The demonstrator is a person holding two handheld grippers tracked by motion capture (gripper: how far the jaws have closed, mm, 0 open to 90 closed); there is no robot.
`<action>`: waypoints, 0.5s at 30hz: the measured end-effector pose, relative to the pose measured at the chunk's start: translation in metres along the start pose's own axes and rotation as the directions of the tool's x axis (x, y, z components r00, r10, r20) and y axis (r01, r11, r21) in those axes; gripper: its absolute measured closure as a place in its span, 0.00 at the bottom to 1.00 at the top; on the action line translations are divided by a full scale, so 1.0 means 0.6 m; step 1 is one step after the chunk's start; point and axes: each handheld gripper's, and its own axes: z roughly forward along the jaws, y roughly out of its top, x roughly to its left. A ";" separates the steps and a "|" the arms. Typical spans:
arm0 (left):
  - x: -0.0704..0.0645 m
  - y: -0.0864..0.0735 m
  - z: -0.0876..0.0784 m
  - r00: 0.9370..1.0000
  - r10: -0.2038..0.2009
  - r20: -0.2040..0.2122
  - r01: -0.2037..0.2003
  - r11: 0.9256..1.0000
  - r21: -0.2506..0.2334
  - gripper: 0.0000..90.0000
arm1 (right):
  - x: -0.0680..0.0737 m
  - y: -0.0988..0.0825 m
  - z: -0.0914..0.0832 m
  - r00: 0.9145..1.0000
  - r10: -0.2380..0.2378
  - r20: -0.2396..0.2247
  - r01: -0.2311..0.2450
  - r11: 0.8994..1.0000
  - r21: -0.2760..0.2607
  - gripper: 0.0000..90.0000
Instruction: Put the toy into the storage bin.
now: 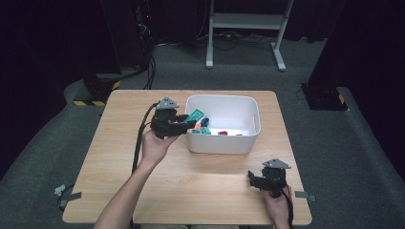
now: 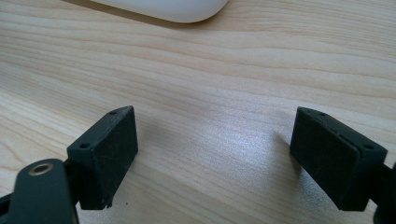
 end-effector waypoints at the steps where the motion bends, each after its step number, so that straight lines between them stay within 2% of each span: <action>1: 0.000 0.000 0.000 1.000 0.000 0.000 0.000 1.000 0.000 0.65 | 0.000 0.000 0.000 1.000 0.000 0.000 0.000 1.000 0.000 0.17; 12: -0.003 0.005 0.030 1.000 -0.011 0.018 0.011 1.000 0.013 0.65 | 0.000 0.000 0.000 1.000 0.000 0.000 0.000 1.000 0.000 0.17; 15: -0.007 0.006 0.038 1.000 -0.002 0.010 0.002 1.000 0.021 0.65 | 0.000 0.000 0.000 1.000 0.000 0.000 0.000 1.000 0.000 0.17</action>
